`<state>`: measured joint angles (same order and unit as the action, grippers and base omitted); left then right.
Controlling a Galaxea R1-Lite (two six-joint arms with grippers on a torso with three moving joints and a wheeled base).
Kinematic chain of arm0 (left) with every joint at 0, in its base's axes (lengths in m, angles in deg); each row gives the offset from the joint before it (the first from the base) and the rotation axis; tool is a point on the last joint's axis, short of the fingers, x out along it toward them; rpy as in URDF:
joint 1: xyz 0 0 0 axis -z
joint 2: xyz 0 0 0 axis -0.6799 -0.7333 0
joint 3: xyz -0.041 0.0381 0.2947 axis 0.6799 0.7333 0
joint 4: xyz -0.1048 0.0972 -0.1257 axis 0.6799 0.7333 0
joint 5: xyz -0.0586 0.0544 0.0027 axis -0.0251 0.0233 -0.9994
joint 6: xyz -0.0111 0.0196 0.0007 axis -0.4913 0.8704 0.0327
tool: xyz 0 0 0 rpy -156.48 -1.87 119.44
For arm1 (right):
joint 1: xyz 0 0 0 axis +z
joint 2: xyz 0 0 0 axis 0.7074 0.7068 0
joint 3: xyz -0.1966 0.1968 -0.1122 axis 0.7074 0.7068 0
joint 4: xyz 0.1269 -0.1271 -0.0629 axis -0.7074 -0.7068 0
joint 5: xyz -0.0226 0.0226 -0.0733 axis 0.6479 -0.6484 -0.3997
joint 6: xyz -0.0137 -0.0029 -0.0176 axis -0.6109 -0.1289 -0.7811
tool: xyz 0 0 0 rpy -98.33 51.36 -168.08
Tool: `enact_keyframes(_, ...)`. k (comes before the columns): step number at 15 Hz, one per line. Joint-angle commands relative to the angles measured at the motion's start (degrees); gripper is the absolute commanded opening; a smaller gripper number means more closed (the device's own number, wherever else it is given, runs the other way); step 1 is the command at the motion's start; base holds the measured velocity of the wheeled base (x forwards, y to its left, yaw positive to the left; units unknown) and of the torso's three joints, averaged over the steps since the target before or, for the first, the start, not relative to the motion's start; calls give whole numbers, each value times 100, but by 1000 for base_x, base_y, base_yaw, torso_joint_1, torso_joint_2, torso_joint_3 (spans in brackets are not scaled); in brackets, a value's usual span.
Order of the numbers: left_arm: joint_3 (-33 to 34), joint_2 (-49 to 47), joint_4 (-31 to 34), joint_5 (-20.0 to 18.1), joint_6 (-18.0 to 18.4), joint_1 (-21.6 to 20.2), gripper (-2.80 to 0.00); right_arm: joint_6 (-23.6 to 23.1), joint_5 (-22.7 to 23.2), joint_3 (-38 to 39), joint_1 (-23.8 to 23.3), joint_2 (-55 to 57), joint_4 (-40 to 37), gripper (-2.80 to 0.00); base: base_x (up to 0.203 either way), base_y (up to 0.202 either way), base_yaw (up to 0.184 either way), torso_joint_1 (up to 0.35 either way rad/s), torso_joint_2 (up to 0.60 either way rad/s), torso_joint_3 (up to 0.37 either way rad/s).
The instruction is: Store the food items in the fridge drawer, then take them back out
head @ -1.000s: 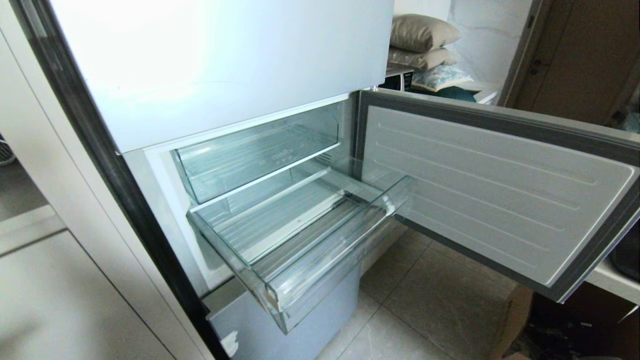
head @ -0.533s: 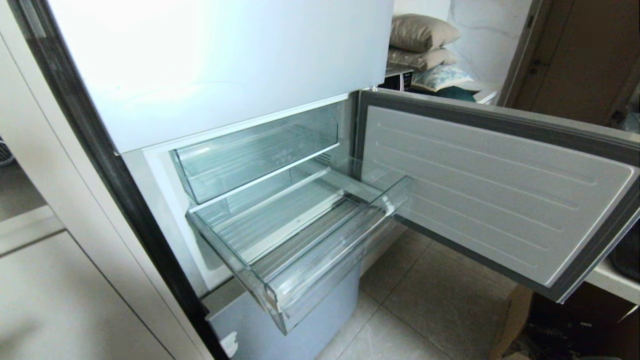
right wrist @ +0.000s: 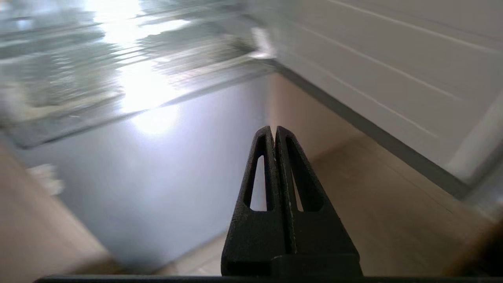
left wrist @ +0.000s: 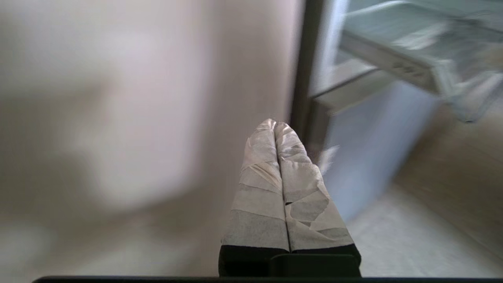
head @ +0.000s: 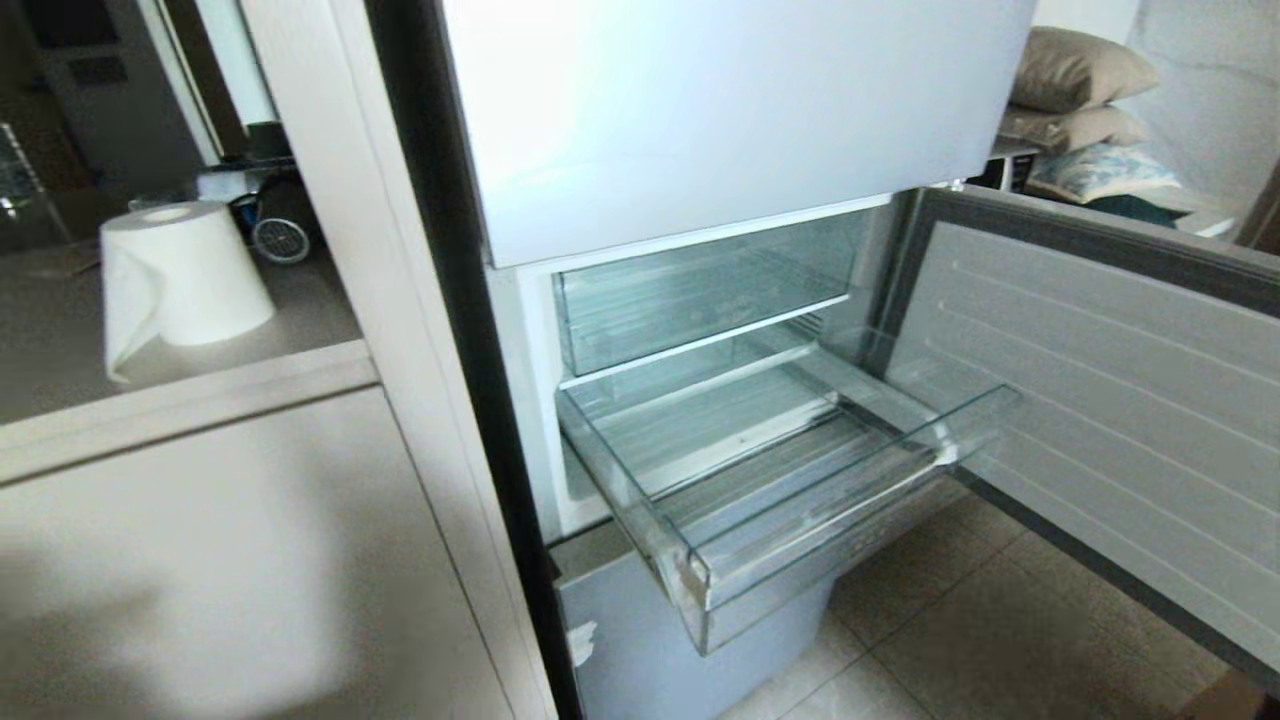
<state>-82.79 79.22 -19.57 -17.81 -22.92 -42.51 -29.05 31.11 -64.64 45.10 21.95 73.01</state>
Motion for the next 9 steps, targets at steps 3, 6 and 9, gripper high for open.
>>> enact_keyframes(3, 0, 2, 0, 1, 0, 2, -280, 194, -1, 0, 1, 11, 8, -280, 0, -5, 175, 3, 0, 4)
enact_keyframes(6, 0, 2, 0, 1, 0, 2, -280, 479, 0, 0, 1, 11, 8, -280, 2, -9, 172, 2, -2, 3)
enact_keyframes(9, 0, 2, 0, 1, 0, 2, -280, 288, -12, 1, 8, 674, 29, -280, 2, -2, 72, -1, 2, 3)
